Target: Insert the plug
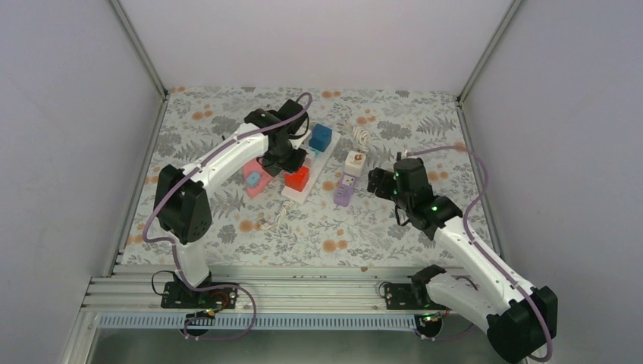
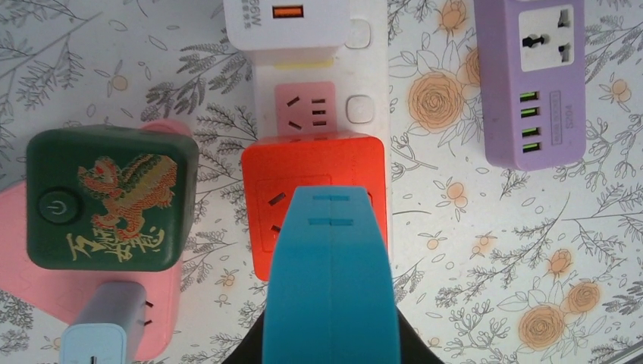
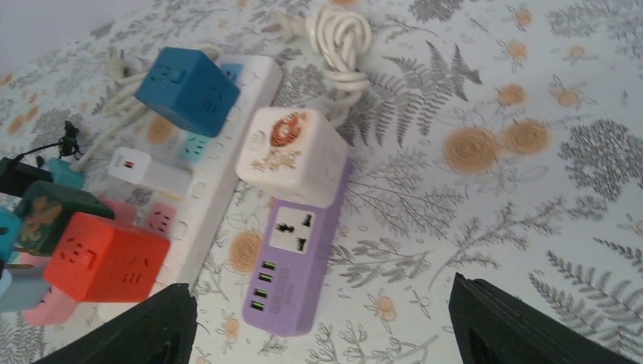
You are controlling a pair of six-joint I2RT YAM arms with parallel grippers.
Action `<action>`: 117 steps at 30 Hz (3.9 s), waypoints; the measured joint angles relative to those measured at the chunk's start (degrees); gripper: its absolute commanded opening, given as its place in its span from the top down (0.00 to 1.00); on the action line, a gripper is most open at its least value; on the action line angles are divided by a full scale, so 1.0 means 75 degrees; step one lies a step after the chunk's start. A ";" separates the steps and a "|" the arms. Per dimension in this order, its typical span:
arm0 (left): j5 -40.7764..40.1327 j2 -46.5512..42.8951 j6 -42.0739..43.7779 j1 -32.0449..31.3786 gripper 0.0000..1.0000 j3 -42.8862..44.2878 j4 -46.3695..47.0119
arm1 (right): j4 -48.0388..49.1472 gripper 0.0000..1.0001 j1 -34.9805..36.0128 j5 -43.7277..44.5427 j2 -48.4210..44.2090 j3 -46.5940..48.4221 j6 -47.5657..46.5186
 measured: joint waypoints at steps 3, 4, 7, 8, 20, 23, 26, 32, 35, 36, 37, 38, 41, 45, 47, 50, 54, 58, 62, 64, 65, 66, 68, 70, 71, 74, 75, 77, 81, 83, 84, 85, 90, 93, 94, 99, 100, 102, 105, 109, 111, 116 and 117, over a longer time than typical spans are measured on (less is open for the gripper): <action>0.0067 0.0105 0.0044 0.0000 0.98 0.0003 -0.0032 | 0.0000 0.13 -0.0283 -0.0184 -0.0204 -0.0338 -0.0003; 0.0070 0.0160 0.0050 0.0000 0.98 0.0012 -0.0041 | 0.0017 0.13 -0.0341 -0.0256 -0.0259 -0.0423 0.0000; 0.0035 0.0373 0.0050 0.0000 0.98 0.0128 -0.0122 | 0.0108 0.13 -0.0431 -0.0443 -0.0344 -0.0600 0.0000; 0.0032 0.0452 0.0050 0.0000 0.98 0.0172 -0.0146 | 0.0143 0.13 -0.0446 -0.0507 -0.0347 -0.0632 0.0003; -0.0125 0.0653 0.0047 -0.0029 0.98 0.0487 -0.0347 | 0.0443 0.12 -0.0527 -0.0906 -0.0347 -0.0813 -0.0003; -0.0181 0.0816 0.0047 -0.0079 0.98 0.0676 -0.0361 | 0.0501 0.12 -0.0557 -0.1093 -0.0347 -0.0836 -0.0012; -0.0204 0.0927 0.0044 -0.0102 0.98 0.0682 -0.0396 | 0.0530 0.11 -0.0612 -0.1180 -0.0376 -0.0836 -0.0026; -0.0332 0.0968 0.0023 -0.0160 0.98 0.0726 -0.0487 | 0.0571 0.11 -0.0670 -0.1285 -0.0481 -0.0912 -0.0029; -0.0460 0.0968 -0.0012 -0.0198 0.98 0.0749 -0.0560 | 0.0571 0.11 -0.0673 -0.1352 -0.0481 -0.0976 -0.0026; -0.0498 0.0968 -0.0017 -0.0213 0.98 0.0749 -0.0577 | 0.0577 0.11 -0.0673 -0.1373 -0.0481 -0.0982 -0.0026; -0.0525 0.0968 -0.0020 -0.0219 0.98 0.0749 -0.0586 | 0.0595 0.11 -0.0676 -0.1387 -0.0481 -0.0997 -0.0026; -0.0548 0.0968 -0.0023 -0.0230 0.98 0.0749 -0.0597 | 0.0615 0.12 -0.0679 -0.1411 -0.0481 -0.1014 -0.0026; -0.0577 0.0968 -0.0032 -0.0242 0.98 0.0749 -0.0600 | 0.0624 0.11 -0.0708 -0.1483 -0.0481 -0.1052 -0.0026; -0.0612 0.0968 -0.0038 -0.0256 0.98 0.0746 -0.0589 | 0.0641 0.11 -0.0720 -0.1518 -0.0481 -0.1067 -0.0026; -0.0638 0.0968 -0.0041 -0.0262 0.98 0.0743 -0.0586 | 0.0650 0.11 -0.0720 -0.1533 -0.0481 -0.1072 -0.0026; -0.0691 0.0968 -0.0044 -0.0265 0.98 0.0723 -0.0533 | 0.0659 0.11 -0.0720 -0.1545 -0.0481 -0.1081 -0.0026; -0.0702 0.0968 -0.0044 -0.0265 0.98 0.0635 -0.0469 | 0.0670 0.11 -0.0720 -0.1547 -0.0481 -0.1081 -0.0026; -0.0702 0.0950 -0.0044 -0.0265 0.98 0.0560 -0.0350 | 0.0673 0.11 -0.0720 -0.1553 -0.0481 -0.1081 -0.0026; -0.0720 0.0950 -0.0058 -0.0265 0.98 0.0458 -0.0245 | 0.0676 0.11 -0.0723 -0.1571 -0.0481 -0.1084 -0.0026; -0.0726 0.0950 -0.0070 -0.0265 0.98 0.0446 -0.0230 | 0.0679 0.11 -0.0723 -0.1574 -0.0481 -0.1084 -0.0026; -0.0729 0.0950 -0.0070 -0.0265 0.98 0.0446 -0.0227 | 0.0676 0.11 -0.0723 -0.1577 -0.0481 -0.1084 -0.0026; -0.0740 0.0950 -0.0070 -0.0265 0.98 0.0443 -0.0227 | 0.0676 0.11 -0.0723 -0.1577 -0.0481 -0.1087 -0.0026; -0.0755 0.0950 -0.0070 -0.0265 0.98 0.0437 -0.0224 | 0.0685 0.11 -0.0723 -0.1577 -0.0481 -0.1093 -0.0026; -0.0766 0.0950 -0.0073 -0.0271 0.98 0.0425 -0.0216 | 0.0702 0.11 -0.0723 -0.1588 -0.0475 -0.1116 -0.0026; -0.0772 0.0950 -0.0076 -0.0271 0.98 0.0414 -0.0204 | 0.0720 0.11 -0.0723 -0.1597 -0.0475 -0.1134 -0.0026; -0.0784 0.0927 -0.0160 -0.0271 0.98 0.0353 -0.0152 | 0.0729 0.11 -0.0729 -0.1606 -0.0449 -0.1180 -0.0026; -0.0787 0.0921 -0.0221 -0.0274 0.98 0.0309 -0.0117 | 0.0729 0.11 -0.0731 -0.1606 -0.0431 -0.1183 -0.0026; -0.0790 0.0924 -0.0274 -0.0289 0.98 0.0259 -0.0064 | 0.0731 0.11 -0.0758 -0.1606 -0.0423 -0.1192 -0.0026; -0.0868 0.1032 -0.0388 -0.0338 0.98 0.0172 0.0038 | 0.0731 0.11 -0.0769 -0.1603 -0.0420 -0.1201 -0.0029; -0.0944 0.1032 -0.0428 -0.0364 0.98 0.0157 0.0047 | 0.0729 0.11 -0.0769 -0.1603 -0.0417 -0.1212 -0.0026; -0.0985 0.1029 -0.0446 -0.0379 0.98 0.0140 0.0070 | 0.0731 0.11 -0.0769 -0.1603 -0.0417 -0.1218 -0.0029; -0.1008 0.1023 -0.0446 -0.0385 0.98 0.0114 0.0102 | 0.0729 0.11 -0.0769 -0.1603 -0.0417 -0.1224 -0.0026; -0.1061 0.0941 -0.0446 -0.0379 0.98 -0.0032 0.0256 | 0.0729 0.11 -0.0769 -0.1603 -0.0417 -0.1303 -0.0026; -0.1067 0.0935 -0.0446 -0.0379 0.89 -0.0003 0.0239 | 0.0731 0.11 -0.0772 -0.1603 -0.0417 -0.1306 -0.0026; -0.1067 0.0938 -0.0449 -0.0379 0.83 0.0026 0.0201 | 0.0731 0.11 -0.0772 -0.1603 -0.0417 -0.1306 -0.0026; -0.1172 0.1026 -0.0554 -0.0379 0.54 0.0297 -0.0128 | 0.0731 0.11 -0.0772 -0.1603 -0.0425 -0.1306 -0.0026; -0.1221 0.1026 -0.0606 -0.0379 0.54 0.0353 -0.0201 | 0.0731 0.11 -0.0775 -0.1606 -0.0434 -0.1306 -0.0026; -0.1352 0.0991 -0.0685 -0.0379 0.54 0.0420 -0.0224 | 0.0731 0.11 -0.0778 -0.1609 -0.0446 -0.1306 -0.0026; -0.1469 0.0918 -0.0749 -0.0376 0.59 0.0420 -0.0230 | 0.0731 0.11 -0.0778 -0.1606 -0.0449 -0.1306 -0.0023; -0.1445 0.0845 -0.0857 -0.0379 0.76 0.0405 -0.0198 | 0.0729 0.11 -0.0778 -0.1603 -0.0449 -0.1306 -0.0012; -0.1376 0.0822 -0.0842 -0.0385 0.85 0.0370 -0.0154 | 0.0729 0.11 -0.0778 -0.1603 -0.0452 -0.1306 -0.0003; -0.1250 0.0731 -0.0787 -0.0414 0.98 0.0178 0.0041 | 0.0726 0.11 -0.0781 -0.1597 -0.0475 -0.1306 0.0000; -0.1236 0.0714 -0.0807 -0.0414 0.98 0.0137 0.0082 | 0.0723 0.11 -0.0781 -0.1597 -0.0478 -0.1306 0.0000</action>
